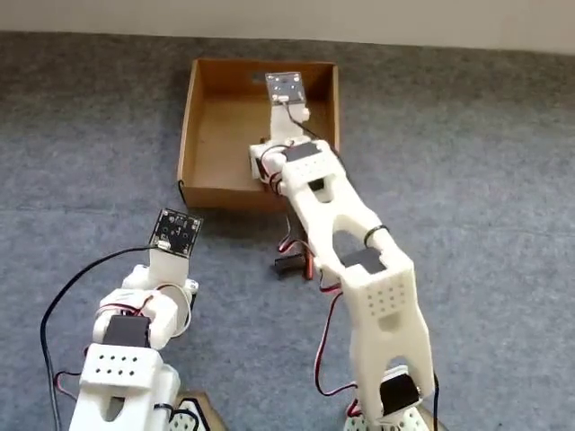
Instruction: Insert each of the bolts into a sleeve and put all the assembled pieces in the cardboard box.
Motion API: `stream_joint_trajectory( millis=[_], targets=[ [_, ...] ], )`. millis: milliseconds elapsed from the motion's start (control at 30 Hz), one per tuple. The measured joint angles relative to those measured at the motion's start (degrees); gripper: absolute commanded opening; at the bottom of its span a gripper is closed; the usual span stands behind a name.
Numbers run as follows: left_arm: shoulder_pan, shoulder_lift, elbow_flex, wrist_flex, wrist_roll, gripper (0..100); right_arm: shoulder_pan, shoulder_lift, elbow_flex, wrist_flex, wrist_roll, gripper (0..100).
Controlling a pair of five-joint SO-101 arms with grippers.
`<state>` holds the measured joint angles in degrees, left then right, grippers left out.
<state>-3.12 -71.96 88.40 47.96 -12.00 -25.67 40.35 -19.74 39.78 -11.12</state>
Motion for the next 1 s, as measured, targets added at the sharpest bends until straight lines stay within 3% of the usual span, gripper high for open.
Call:
stream_joint_trajectory(
  millis=[233, 400, 533, 767, 1000],
  targets=[
    [0.0, 0.0, 0.0, 0.0, 0.0, 2, 0.0, 6.2, -11.0, 8.4, -0.4, 1.2],
    [0.0, 0.0, 0.0, 0.0, 0.0, 2, 0.0, 8.5, -17.4, 15.6, -0.4, 9.5],
    [0.0, 0.0, 0.0, 0.0, 0.0, 2, 0.0, 8.8, -22.8, 20.4, -0.4, 9.8],
    [0.0, 0.0, 0.0, 0.0, 0.0, 2, 0.4, 8.7, -39.9, 31.2, -0.4, 9.8],
    [0.0, 0.0, 0.0, 0.0, 0.0, 2, 2.5, 8.7, -60.3, 48.3, -0.4, 9.8]
  ],
)
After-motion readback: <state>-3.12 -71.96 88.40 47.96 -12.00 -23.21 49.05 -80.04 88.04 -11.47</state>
